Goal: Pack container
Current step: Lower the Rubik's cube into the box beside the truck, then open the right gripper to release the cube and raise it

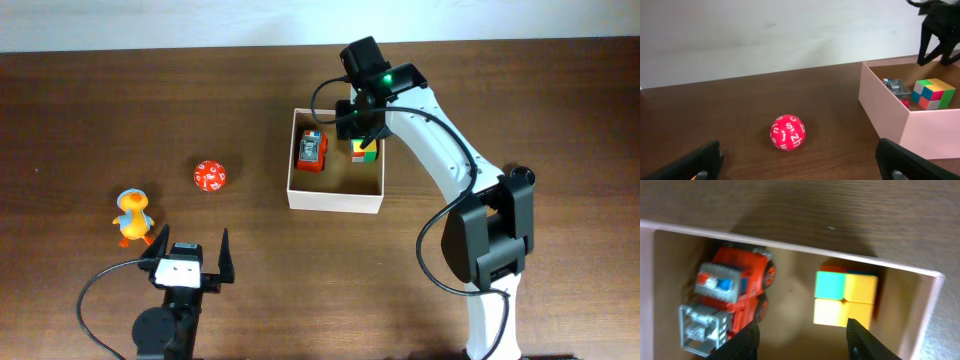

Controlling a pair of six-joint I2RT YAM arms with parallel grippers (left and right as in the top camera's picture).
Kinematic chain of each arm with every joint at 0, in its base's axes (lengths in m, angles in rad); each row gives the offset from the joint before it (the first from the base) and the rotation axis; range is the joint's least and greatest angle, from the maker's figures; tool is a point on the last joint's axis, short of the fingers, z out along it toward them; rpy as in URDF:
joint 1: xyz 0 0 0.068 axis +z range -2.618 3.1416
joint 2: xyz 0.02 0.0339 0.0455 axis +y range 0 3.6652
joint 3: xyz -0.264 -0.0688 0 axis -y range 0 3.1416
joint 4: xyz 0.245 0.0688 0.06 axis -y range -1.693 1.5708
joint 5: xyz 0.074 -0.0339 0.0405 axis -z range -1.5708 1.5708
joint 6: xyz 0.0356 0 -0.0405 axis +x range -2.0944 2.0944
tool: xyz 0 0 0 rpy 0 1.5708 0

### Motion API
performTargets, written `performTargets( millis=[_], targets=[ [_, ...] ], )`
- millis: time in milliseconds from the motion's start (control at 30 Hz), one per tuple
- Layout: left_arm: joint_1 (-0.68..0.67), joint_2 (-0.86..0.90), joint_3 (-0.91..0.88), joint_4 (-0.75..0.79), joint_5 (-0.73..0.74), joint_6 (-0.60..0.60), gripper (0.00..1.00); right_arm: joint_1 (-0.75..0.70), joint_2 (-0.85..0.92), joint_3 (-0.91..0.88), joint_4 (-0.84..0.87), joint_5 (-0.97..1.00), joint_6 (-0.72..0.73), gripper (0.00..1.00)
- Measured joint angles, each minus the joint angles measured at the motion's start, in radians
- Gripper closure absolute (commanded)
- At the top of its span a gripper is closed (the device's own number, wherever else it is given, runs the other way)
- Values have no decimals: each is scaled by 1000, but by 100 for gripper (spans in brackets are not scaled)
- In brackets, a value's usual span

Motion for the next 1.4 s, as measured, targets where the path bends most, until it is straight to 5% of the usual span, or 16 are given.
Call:
performTargets(
  millis=[367, 867, 1400],
  targets=[
    [0, 0, 0, 0, 0, 0, 1, 18, 35, 0, 38, -43, -157, 56],
    [0, 0, 0, 0, 0, 0, 1, 18, 97, 0, 57, -51, -194, 96],
    [0, 0, 0, 0, 0, 0, 1, 18, 99, 0, 76, -50, -206, 96]
  ],
)
